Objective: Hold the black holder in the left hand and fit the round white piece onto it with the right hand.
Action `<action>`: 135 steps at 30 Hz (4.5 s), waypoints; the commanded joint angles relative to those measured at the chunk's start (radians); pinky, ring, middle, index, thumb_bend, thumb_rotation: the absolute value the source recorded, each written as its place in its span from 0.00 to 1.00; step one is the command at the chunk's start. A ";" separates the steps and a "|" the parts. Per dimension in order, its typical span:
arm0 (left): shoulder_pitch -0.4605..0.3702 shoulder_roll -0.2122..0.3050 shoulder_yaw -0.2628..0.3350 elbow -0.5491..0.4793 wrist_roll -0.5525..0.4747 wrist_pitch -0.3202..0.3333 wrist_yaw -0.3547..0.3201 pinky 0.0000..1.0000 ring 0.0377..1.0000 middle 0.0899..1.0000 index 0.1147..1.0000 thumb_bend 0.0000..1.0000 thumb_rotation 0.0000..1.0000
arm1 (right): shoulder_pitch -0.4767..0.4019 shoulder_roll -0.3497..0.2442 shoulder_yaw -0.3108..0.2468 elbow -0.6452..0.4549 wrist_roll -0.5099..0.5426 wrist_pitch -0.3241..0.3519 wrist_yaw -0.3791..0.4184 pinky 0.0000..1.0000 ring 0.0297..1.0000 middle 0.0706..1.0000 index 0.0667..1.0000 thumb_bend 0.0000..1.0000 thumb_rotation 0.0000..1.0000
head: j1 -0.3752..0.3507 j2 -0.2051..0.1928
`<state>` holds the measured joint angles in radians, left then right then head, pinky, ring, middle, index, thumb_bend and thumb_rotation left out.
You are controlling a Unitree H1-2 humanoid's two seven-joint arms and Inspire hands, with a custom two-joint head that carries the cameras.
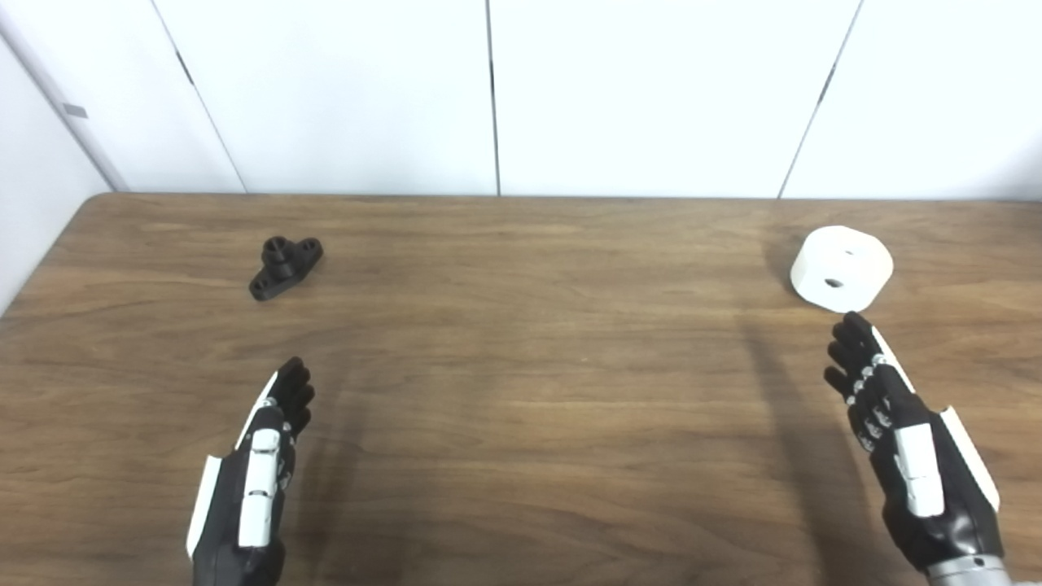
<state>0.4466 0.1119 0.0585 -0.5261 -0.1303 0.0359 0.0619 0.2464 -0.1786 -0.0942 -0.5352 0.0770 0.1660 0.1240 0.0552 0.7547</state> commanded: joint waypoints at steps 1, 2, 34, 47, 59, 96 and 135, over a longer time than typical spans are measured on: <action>0.004 -0.029 0.005 -0.040 -0.006 -0.004 0.001 0.97 0.95 0.95 0.93 0.41 0.98 | -0.019 0.004 -0.004 -0.050 -0.007 -0.003 -0.016 0.97 0.98 0.97 0.97 0.74 1.00 | -0.005 0.015; 0.003 -0.028 0.006 -0.042 -0.005 -0.002 0.002 0.97 0.95 0.94 0.93 0.41 0.98 | -0.019 0.004 -0.002 -0.052 -0.009 0.002 -0.017 0.97 0.98 0.97 0.97 0.74 1.00 | -0.005 0.015; -0.016 -0.034 -0.002 -0.031 0.015 0.010 -0.004 0.98 0.96 0.95 0.93 0.45 0.96 | -0.031 -0.007 -0.031 -0.041 0.019 0.060 -0.007 0.99 1.00 0.99 0.99 0.71 1.00 | 0.089 0.007; 0.027 -0.076 -0.074 0.054 0.092 -0.100 0.021 0.93 0.95 0.94 0.91 0.43 0.92 | 0.008 -0.057 -0.061 0.113 0.094 -0.111 0.044 1.00 1.00 1.00 1.00 0.73 1.00 | 0.246 -0.179; 0.014 -0.080 -0.100 0.126 0.112 -0.160 0.037 0.92 0.95 0.94 0.91 0.44 0.86 | -0.009 -0.058 -0.051 0.206 0.077 -0.221 0.054 1.00 1.00 1.00 0.99 0.68 1.00 | 0.299 -0.269; -0.211 0.038 0.003 -0.133 0.419 0.230 0.028 0.88 0.89 0.89 0.89 0.60 0.23 | -0.016 -0.064 -0.046 0.235 0.060 -0.249 0.061 1.00 1.00 1.00 1.00 0.61 1.00 | 0.282 -0.278; -0.569 0.249 0.099 0.188 0.848 0.387 -0.121 0.89 0.98 0.97 0.86 0.81 0.33 | -0.015 -0.050 -0.041 0.212 0.042 -0.228 0.042 1.00 1.00 1.00 0.98 0.63 1.00 | 0.273 -0.264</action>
<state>-0.0796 0.3337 0.1564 -0.3338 0.7032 0.4476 -0.0935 0.2430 -0.2211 -0.1286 -0.2924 0.1171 -0.0335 0.1740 0.3268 0.4909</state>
